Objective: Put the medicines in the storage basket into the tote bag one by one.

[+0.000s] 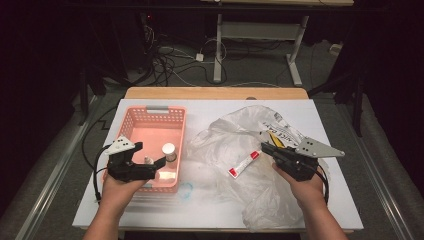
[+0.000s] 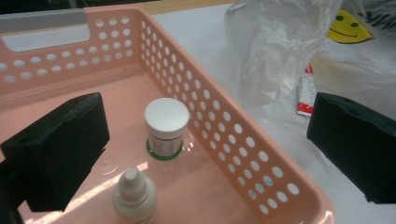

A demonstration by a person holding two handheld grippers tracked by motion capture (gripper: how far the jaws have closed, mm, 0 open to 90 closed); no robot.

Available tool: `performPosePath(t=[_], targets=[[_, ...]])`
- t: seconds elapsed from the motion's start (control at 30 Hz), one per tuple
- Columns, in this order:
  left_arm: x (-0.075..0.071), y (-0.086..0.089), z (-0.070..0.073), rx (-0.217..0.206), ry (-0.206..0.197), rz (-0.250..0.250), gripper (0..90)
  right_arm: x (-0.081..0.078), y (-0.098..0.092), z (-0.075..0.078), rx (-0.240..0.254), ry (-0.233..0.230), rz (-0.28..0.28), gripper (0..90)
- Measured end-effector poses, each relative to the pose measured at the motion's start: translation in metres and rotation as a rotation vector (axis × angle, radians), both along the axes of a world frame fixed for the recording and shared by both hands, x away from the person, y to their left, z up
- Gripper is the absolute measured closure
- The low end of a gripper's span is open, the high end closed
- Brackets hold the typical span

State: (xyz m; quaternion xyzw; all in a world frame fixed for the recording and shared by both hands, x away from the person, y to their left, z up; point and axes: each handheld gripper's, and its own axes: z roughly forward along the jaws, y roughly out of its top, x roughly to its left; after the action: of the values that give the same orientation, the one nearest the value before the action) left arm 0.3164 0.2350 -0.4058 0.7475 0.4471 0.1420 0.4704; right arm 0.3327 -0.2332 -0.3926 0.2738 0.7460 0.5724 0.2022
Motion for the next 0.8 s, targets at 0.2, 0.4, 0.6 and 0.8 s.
performPosePath(t=[0.2, 0.4, 0.6, 0.8], targets=[[0.002, 0.012, -0.002, -0.024, 0.008, 0.024, 0.0, 0.000, -0.001, 0.000, 0.000, -0.007, -0.004, 90.0], [0.004, 0.009, -0.001, -0.027, 0.008, 0.012, 0.0, 0.000, -0.001, 0.001, 0.002, -0.006, -0.006, 90.0], [0.017, 0.005, 0.003, -0.013, 0.011, 0.009, 0.0, 0.001, 0.000, 0.001, 0.007, -0.005, -0.002, 90.0], [0.040, -0.001, 0.003, 0.002, 0.043, -0.005, 0.0, 0.001, 0.000, 0.002, 0.011, -0.003, -0.001, 90.0]])
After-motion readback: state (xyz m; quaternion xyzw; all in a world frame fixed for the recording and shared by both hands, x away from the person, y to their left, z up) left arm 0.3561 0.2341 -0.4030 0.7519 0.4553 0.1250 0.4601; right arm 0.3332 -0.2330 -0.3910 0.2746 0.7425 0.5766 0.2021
